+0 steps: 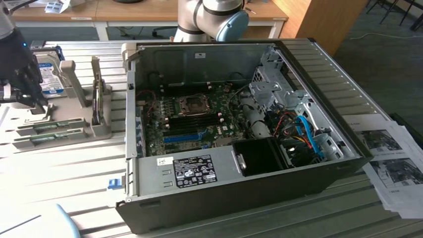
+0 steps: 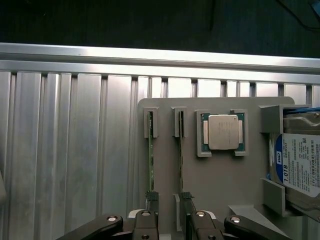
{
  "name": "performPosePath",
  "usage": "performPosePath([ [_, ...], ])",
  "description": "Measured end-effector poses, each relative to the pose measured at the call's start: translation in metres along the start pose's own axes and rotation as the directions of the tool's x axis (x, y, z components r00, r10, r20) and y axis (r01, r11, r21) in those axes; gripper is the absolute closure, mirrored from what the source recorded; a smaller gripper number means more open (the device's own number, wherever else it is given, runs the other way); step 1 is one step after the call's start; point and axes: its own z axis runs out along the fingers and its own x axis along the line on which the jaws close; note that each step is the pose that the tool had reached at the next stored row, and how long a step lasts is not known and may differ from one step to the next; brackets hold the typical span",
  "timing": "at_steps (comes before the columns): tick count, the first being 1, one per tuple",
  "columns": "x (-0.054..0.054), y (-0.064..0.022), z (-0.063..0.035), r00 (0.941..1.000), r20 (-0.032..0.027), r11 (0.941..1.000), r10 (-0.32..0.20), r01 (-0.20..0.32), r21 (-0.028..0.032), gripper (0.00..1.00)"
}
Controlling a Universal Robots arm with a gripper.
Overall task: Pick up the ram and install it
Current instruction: 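Pick up the ram and move it above insertion slot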
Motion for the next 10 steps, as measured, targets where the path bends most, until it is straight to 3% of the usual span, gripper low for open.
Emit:
performPosePath([
  [10, 0.0056, 0.0001, -0.0002, 1.0, 0.0, 1.0, 0.0, 0.0, -0.0001, 0.7],
])
